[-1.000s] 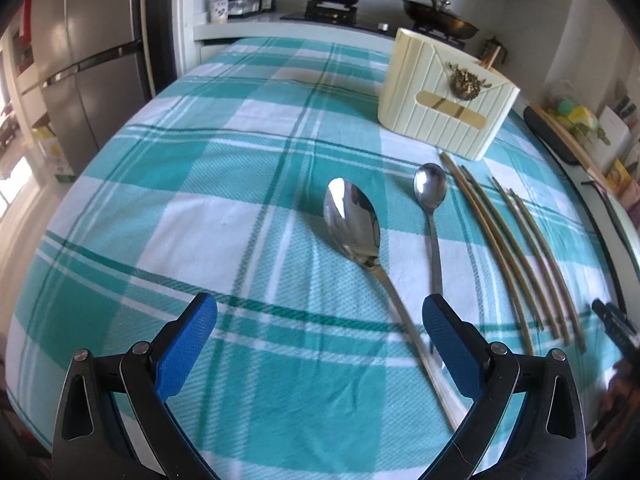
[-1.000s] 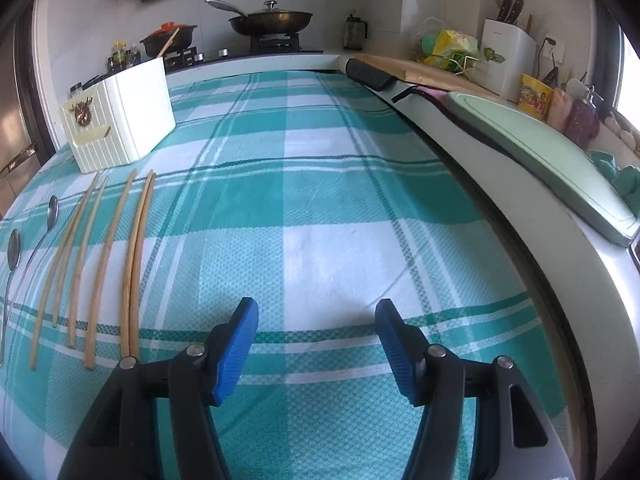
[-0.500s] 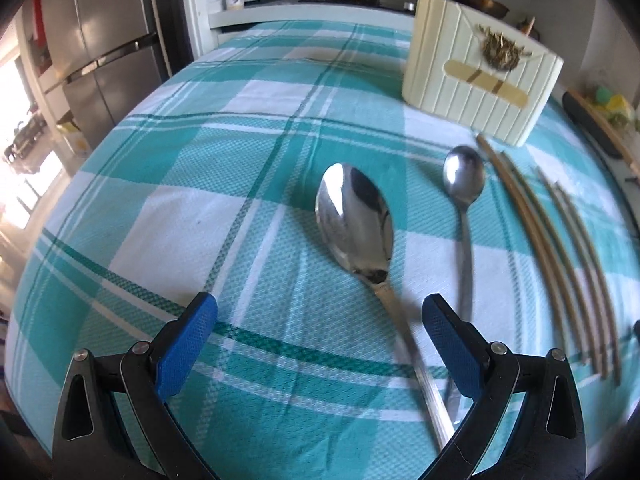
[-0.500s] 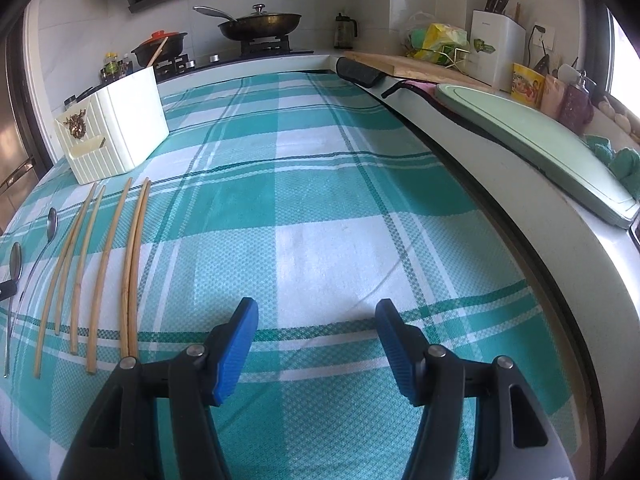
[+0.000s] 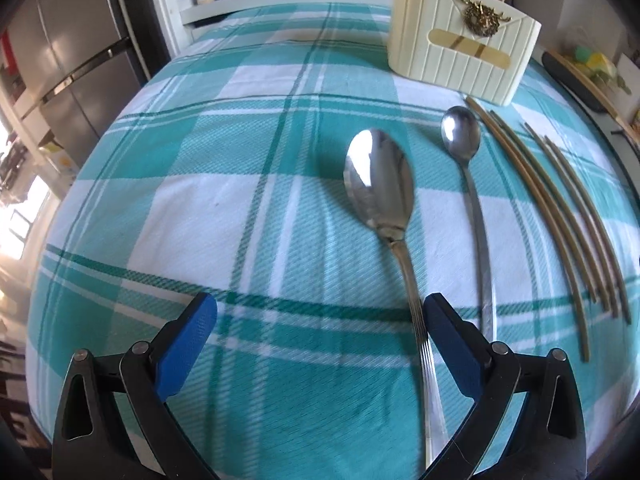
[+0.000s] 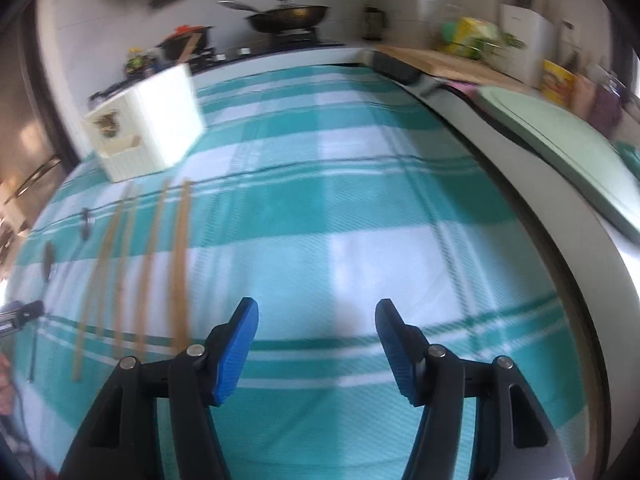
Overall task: Organize utensils
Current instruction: 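Grasp the large spoon handle with the left tool while the right tool grasps a chopstick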
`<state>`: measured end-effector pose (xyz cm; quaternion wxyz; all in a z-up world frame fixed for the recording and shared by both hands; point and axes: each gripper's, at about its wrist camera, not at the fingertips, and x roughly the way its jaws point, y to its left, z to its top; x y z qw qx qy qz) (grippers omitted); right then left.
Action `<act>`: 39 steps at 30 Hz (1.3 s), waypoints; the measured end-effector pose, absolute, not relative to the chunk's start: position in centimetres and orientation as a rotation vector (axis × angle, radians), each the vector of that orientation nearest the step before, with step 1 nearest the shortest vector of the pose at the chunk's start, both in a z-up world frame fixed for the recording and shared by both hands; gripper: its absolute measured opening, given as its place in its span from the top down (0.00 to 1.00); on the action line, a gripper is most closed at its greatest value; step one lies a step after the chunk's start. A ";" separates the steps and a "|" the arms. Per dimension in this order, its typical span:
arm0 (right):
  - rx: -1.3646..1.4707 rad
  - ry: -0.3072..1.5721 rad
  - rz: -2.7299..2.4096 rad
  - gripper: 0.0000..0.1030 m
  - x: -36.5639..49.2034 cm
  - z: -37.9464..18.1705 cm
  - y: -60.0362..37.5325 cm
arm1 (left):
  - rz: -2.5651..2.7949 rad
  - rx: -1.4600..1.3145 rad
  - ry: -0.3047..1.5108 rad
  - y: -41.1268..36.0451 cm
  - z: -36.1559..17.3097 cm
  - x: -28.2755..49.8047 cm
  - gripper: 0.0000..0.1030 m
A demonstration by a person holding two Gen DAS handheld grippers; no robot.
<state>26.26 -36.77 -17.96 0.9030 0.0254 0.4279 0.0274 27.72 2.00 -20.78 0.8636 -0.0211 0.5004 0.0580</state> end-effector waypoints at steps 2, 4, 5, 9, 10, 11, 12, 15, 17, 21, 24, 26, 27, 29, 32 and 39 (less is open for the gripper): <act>0.032 0.909 0.138 0.40 27.0 -17.6 -35.3 | 0.120 -0.033 1.054 2.3 -20.7 27.6 0.00; 0.013 0.944 0.192 0.40 27.8 -17.7 -34.3 | 0.123 -0.031 1.056 2.7 -20.8 27.7 0.00; -0.009 0.974 0.226 0.45 28.5 -17.9 -33.5 | 0.124 -0.034 1.058 2.8 -20.8 27.7 0.00; -0.072 1.061 0.269 0.68 30.3 -19.2 -31.9 | 0.119 -0.037 1.060 3.0 -20.8 27.6 0.00; -0.069 1.071 0.283 0.71 30.6 -19.4 -31.8 | 0.119 -0.033 1.059 3.0 -20.8 27.5 0.00; -0.062 1.076 0.297 0.72 30.8 -19.4 -31.7 | 0.118 -0.026 1.057 2.9 -20.8 27.5 0.00; -0.056 1.088 0.311 0.74 31.0 -19.4 -31.5 | 0.117 -0.023 1.056 2.9 -20.8 27.5 0.00; -0.057 1.107 0.341 0.75 31.1 -19.2 -30.9 | 0.113 -0.027 1.056 3.0 -20.9 27.6 0.00; -0.089 1.114 0.348 0.75 31.0 -19.1 -30.5 | 0.112 -0.034 1.056 3.1 -20.9 27.6 0.00; -0.152 1.124 0.334 0.76 31.2 -18.9 -29.4 | 0.116 -0.031 1.049 2.9 -21.0 27.6 0.00; -0.185 1.120 0.350 0.78 31.0 -19.0 -28.7 | 0.112 -0.024 1.048 2.8 -21.0 27.6 0.00; -0.207 1.128 0.349 0.87 31.0 -19.5 -28.1 | 0.108 -0.031 1.052 3.0 -21.0 27.6 0.00; -0.227 1.107 0.333 0.87 30.8 -19.4 -27.9 | 0.106 -0.036 1.055 3.1 -21.0 27.5 0.00; -0.199 1.097 0.300 0.87 30.6 -19.3 -28.4 | 0.103 -0.036 1.056 3.3 -21.0 27.4 0.00; -0.144 1.077 0.257 0.87 30.2 -19.2 -29.7 | 0.103 -0.034 1.055 3.6 -21.0 27.3 0.00; 0.020 1.072 0.312 0.63 29.7 -18.5 -32.2 | 0.108 -0.041 1.054 3.7 -21.0 27.5 0.00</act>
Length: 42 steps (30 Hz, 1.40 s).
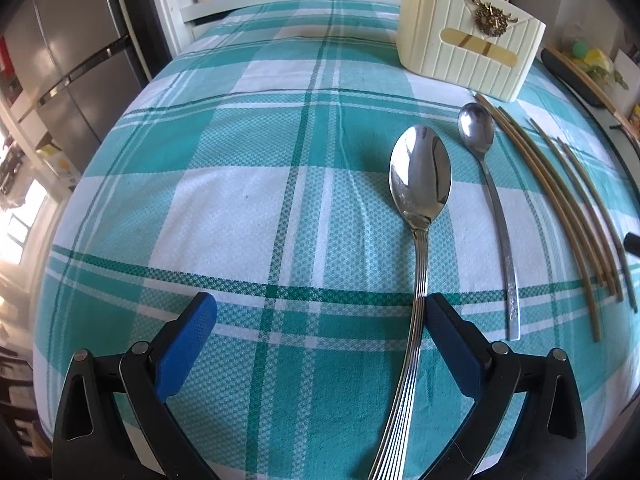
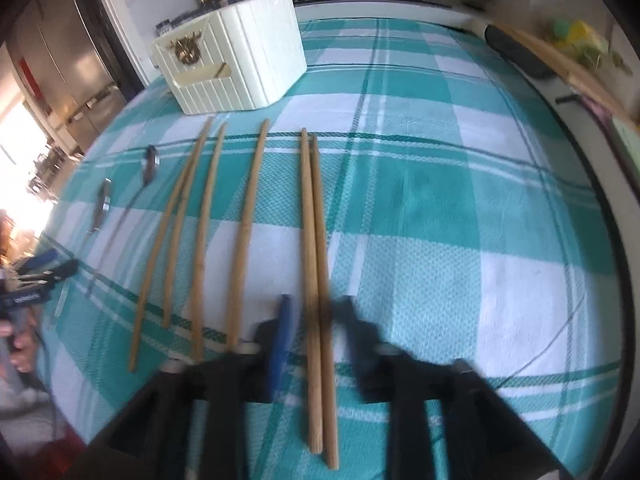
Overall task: Organize utensils
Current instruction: 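Grasp the large spoon handle with the left tool while the right tool grasps a chopstick, then lift the spoon and chopstick and carry both toward the cream caddy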
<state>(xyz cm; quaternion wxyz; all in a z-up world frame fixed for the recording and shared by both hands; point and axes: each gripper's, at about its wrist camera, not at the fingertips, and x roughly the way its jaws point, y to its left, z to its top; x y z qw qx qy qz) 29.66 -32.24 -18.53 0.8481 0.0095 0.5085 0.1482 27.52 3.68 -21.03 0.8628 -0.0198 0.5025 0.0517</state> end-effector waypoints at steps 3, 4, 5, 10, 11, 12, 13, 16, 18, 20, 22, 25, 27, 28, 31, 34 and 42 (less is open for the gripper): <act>0.033 1.063 0.321 0.71 30.4 -17.7 -32.9 | 0.112 -0.043 1.052 3.7 -21.0 27.5 0.00; 0.023 1.072 0.326 0.79 30.8 -17.6 -32.9 | 0.113 -0.043 1.052 3.7 -21.0 27.4 0.00; 0.012 1.088 0.332 0.83 31.2 -17.8 -32.9 | 0.112 -0.043 1.052 3.7 -21.0 27.4 0.00; -0.042 1.161 0.375 0.90 32.2 -19.3 -32.1 | 0.110 -0.043 1.051 3.7 -21.0 27.4 0.00; -0.057 1.169 0.374 0.90 32.3 -19.3 -31.9 | 0.109 -0.043 1.050 3.7 -21.0 27.4 0.00; -0.076 1.171 0.372 0.90 32.3 -19.4 -31.6 | 0.110 -0.042 1.049 3.7 -21.0 27.4 0.00; -0.093 1.170 0.371 0.90 32.3 -19.4 -31.3 | 0.111 -0.043 1.049 3.7 -21.0 27.4 0.00; -0.128 1.175 0.357 0.93 32.4 -19.4 -30.7 | 0.113 -0.040 1.046 3.6 -21.0 27.3 0.00; -0.140 1.175 0.328 0.95 32.7 -19.4 -30.6 | 0.109 -0.037 1.045 3.7 -21.0 27.3 0.00; -0.117 1.168 0.275 0.96 32.6 -19.4 -31.1 | 0.107 -0.037 1.049 4.1 -21.0 27.3 0.00; -0.097 1.158 0.214 0.96 32.3 -19.4 -31.9 | 0.124 -0.046 1.053 4.9 -21.0 27.2 0.00; -0.112 1.140 0.165 0.96 31.0 -19.3 -32.5 | 0.128 -0.066 1.060 6.4 -21.1 27.2 0.00; -0.135 1.135 0.157 0.95 30.0 -19.3 -32.7 | 0.094 -0.044 1.071 6.7 -21.1 27.3 0.00; -0.134 1.133 0.160 0.89 29.8 -19.2 -32.8 | 0.080 -0.032 1.077 6.7 -21.1 27.3 0.00; -0.125 1.133 0.189 0.69 29.1 -19.0 -33.0 | 0.005 0.020 1.106 5.8 -21.0 27.5 0.01; -0.165 1.149 0.206 0.66 29.2 -18.9 -33.0 | -0.070 0.078 1.125 4.4 -20.9 27.9 0.01; -0.243 1.215 0.257 0.66 30.2 -19.1 -32.9 | -0.144 0.140 1.145 2.7 -20.9 30.7 0.00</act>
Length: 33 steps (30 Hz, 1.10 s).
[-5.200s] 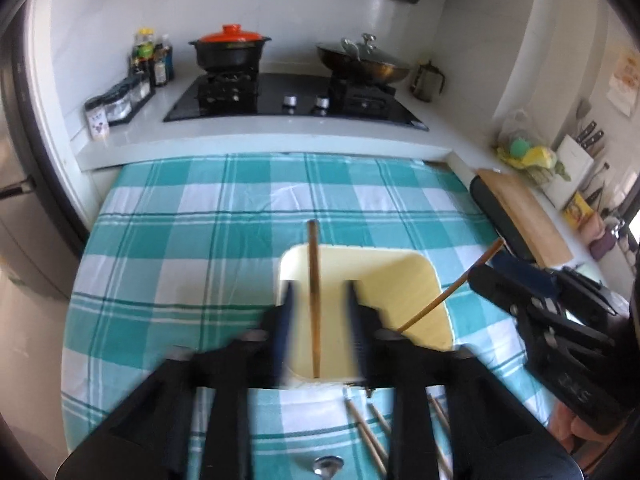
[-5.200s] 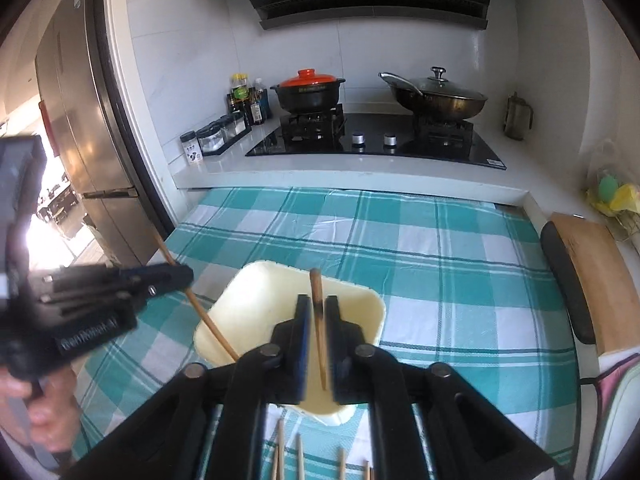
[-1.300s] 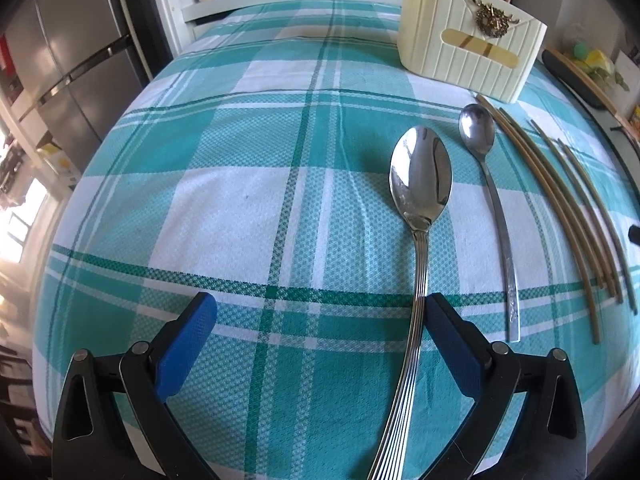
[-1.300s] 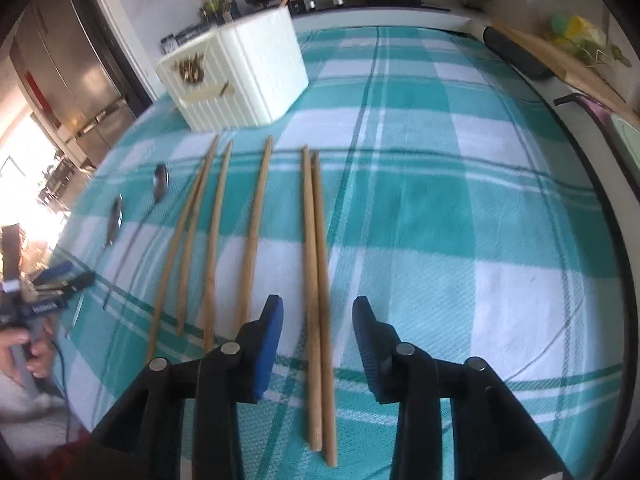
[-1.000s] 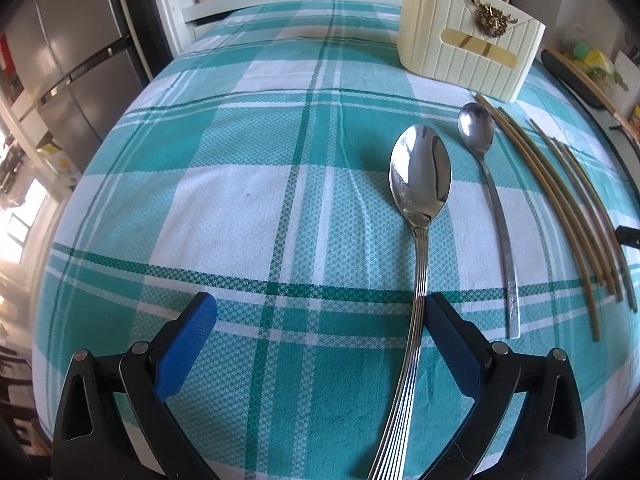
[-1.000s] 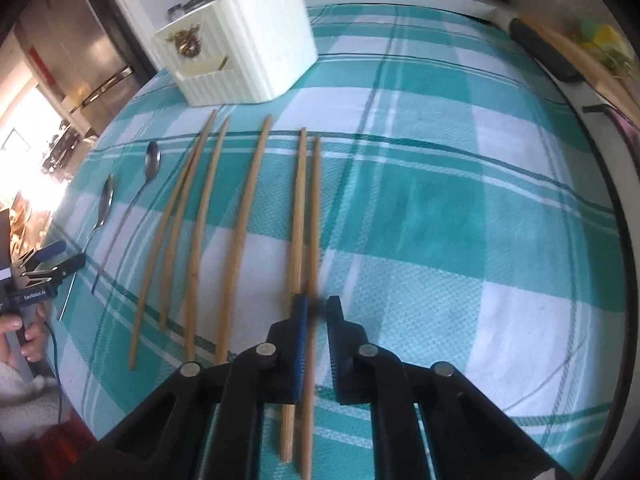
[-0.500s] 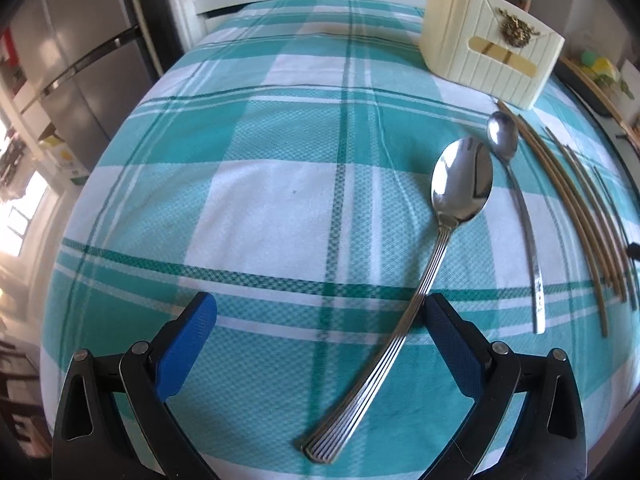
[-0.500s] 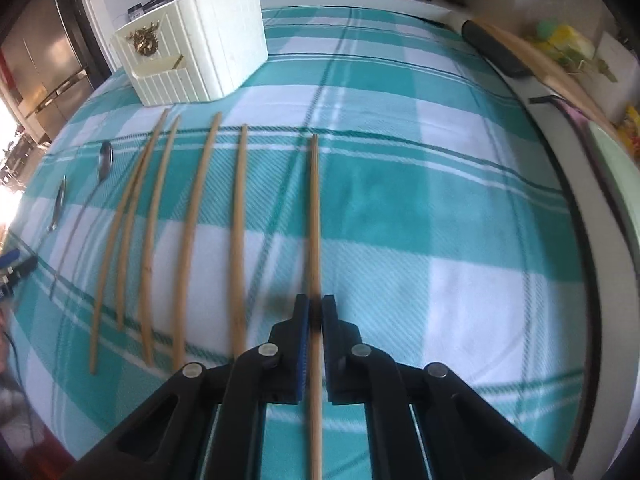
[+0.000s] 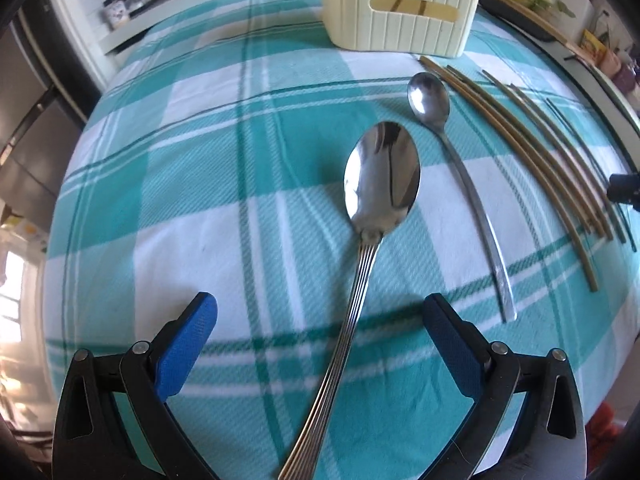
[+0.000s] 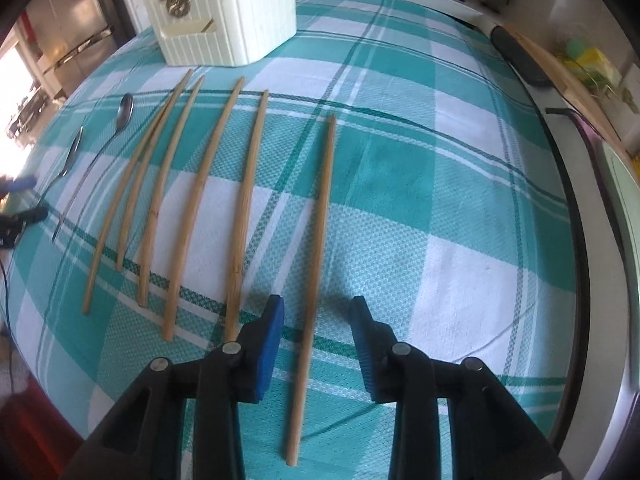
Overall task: Organize utensils
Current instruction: 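Lift the spoon and chopstick and carry both toward the cream caddy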
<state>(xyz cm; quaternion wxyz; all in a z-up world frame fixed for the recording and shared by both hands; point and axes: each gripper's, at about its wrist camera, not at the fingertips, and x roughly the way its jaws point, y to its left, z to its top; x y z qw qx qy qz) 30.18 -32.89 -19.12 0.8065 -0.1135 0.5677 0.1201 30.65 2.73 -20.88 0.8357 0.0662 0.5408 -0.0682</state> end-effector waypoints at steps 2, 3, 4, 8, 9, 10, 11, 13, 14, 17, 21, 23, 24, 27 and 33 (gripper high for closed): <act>-0.246 1.219 0.261 0.66 30.6 -19.2 -32.7 | -0.163 0.140 1.154 2.4 -20.9 31.6 0.00; -0.248 1.224 0.263 0.66 31.0 -19.2 -32.6 | -0.168 0.149 1.155 2.1 -20.9 32.1 0.01; -0.248 1.225 0.262 0.66 31.2 -19.2 -32.5 | -0.169 0.156 1.154 1.9 -20.8 32.3 0.02; -0.254 1.232 0.268 0.66 32.8 -19.2 -32.0 | -0.210 0.174 1.155 0.8 -20.4 33.9 0.12; -0.253 1.231 0.271 0.66 33.2 -19.2 -31.8 | -0.216 0.180 1.156 0.6 -20.4 34.3 0.15; -0.251 1.230 0.273 0.66 33.7 -19.2 -31.8 | -0.226 0.182 1.156 0.4 -20.3 34.6 0.21; -0.246 1.230 0.275 0.66 34.3 -19.2 -31.6 | -0.243 0.179 1.158 0.2 -20.2 34.9 0.24; -0.234 1.224 0.276 0.64 35.6 -19.3 -31.3 | -0.258 0.191 1.156 -0.3 -20.0 35.3 0.39; -0.228 1.219 0.274 0.64 36.3 -19.4 -31.2 | -0.268 0.195 1.153 -0.5 -19.9 35.4 0.45; -0.205 1.202 0.265 0.69 38.5 -19.5 -30.8 | -0.279 0.215 1.148 -1.0 -19.6 36.0 0.59; -0.173 1.188 0.234 0.94 40.4 -19.5 -30.8 | -0.264 0.218 1.122 -1.1 -19.1 36.5 0.60; -0.117 1.162 0.221 0.94 40.4 -18.8 -31.3 | -0.257 0.203 1.083 -0.8 -17.9 36.0 0.60; -0.091 1.130 0.226 0.94 40.1 -18.0 -31.6 | -0.262 0.187 1.059 -0.6 -17.1 35.6 0.60; -0.043 1.021 0.248 0.94 38.6 -14.6 -31.9 | -0.267 0.139 0.974 0.5 -13.7 34.0 0.60; -0.082 0.805 0.269 0.94 33.4 -7.2 -30.9 | -0.304 0.026 0.841 2.7 -8.1 31.5 0.60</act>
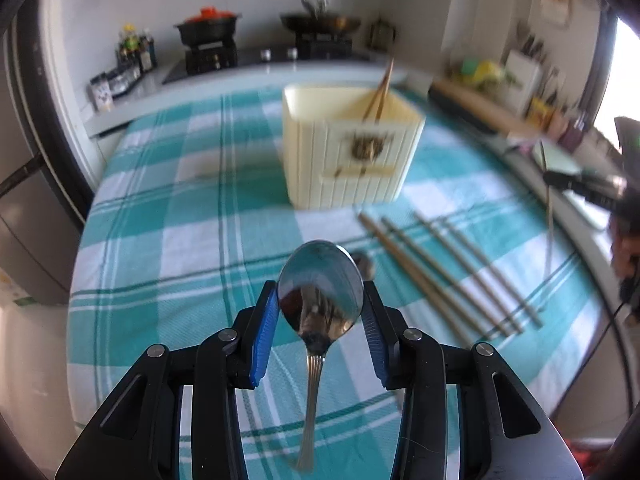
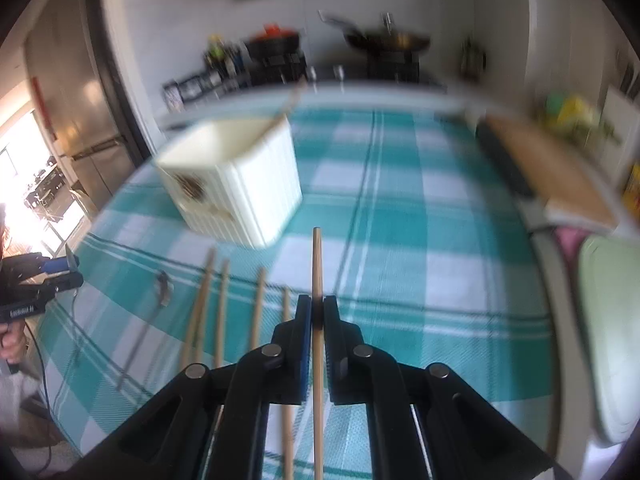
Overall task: Organize utensils
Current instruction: 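Lift the spoon and chopstick and carry both toward the cream caddy, then lower the spoon and chopstick into the caddy and open both tools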
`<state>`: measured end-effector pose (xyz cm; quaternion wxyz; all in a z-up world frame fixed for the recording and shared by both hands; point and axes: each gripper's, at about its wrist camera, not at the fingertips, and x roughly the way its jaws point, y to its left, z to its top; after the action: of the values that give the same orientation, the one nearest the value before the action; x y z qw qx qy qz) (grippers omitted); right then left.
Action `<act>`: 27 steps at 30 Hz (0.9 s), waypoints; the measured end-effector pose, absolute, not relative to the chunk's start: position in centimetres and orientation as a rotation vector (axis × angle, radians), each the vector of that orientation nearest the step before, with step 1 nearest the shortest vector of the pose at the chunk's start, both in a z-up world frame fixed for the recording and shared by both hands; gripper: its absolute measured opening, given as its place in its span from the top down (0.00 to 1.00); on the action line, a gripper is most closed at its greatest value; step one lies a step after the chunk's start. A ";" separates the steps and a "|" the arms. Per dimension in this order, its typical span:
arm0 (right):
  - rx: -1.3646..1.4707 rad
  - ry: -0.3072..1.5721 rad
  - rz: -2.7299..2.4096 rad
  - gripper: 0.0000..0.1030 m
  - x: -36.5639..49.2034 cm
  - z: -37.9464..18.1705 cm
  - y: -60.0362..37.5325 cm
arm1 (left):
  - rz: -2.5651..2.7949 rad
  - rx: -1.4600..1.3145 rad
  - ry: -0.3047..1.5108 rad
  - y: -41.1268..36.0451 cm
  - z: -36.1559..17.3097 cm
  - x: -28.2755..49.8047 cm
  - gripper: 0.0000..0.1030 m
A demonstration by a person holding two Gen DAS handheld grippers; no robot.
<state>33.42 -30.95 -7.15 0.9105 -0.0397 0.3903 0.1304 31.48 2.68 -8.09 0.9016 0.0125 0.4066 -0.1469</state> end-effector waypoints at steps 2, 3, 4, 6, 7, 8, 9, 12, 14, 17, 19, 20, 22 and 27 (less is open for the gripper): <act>-0.092 0.765 0.270 0.94 32.3 -5.8 -30.5 | -0.310 0.000 0.821 2.7 -7.0 31.1 0.60; -0.091 0.746 0.270 0.94 32.0 -5.3 -30.3 | -0.313 -0.013 0.808 2.9 -6.4 30.8 0.60; -0.090 0.728 0.270 0.94 31.6 -4.7 -30.2 | -0.315 -0.022 0.798 3.1 -6.0 30.7 0.60; -0.077 0.698 0.273 0.94 31.3 -4.0 -30.1 | -0.319 -0.040 0.777 3.4 -5.1 30.4 0.60; -0.070 0.682 0.273 0.94 30.9 -3.7 -30.1 | -0.321 -0.045 0.770 3.4 -4.7 30.3 0.60; -0.063 0.661 0.275 0.94 30.7 -3.3 -29.9 | -0.324 -0.050 0.764 3.5 -4.4 30.3 0.60; -0.061 0.645 0.274 0.94 30.5 -3.0 -29.6 | -0.327 -0.053 0.759 3.5 -4.0 30.3 0.60; -0.045 0.605 0.274 0.94 30.3 -2.1 -29.1 | -0.334 -0.061 0.741 3.7 -2.5 30.6 0.60; -0.034 0.575 0.275 0.94 30.8 -1.1 -29.0 | -0.347 -0.075 0.730 3.9 -1.3 31.0 0.60; -0.022 0.538 0.280 0.94 31.8 0.7 -28.8 | -0.363 -0.103 0.710 4.3 0.7 32.1 0.60; -0.018 0.518 0.284 0.94 32.7 1.7 -28.6 | -0.367 -0.114 0.695 4.3 2.0 32.8 0.60; -0.011 0.502 0.286 0.94 33.5 2.5 -28.4 | -0.367 -0.119 0.684 4.3 2.8 33.3 0.60; 0.002 0.481 0.296 0.94 34.8 3.9 -27.8 | -0.365 -0.121 0.651 4.1 5.0 34.6 0.60; 0.023 0.378 0.310 0.94 38.2 7.0 -25.9 | -0.344 -0.129 0.544 3.0 9.7 38.6 0.60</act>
<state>38.24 -25.93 7.00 0.9702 0.0113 0.1870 0.1535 38.61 3.00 9.72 0.9467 -0.0633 0.2671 -0.1687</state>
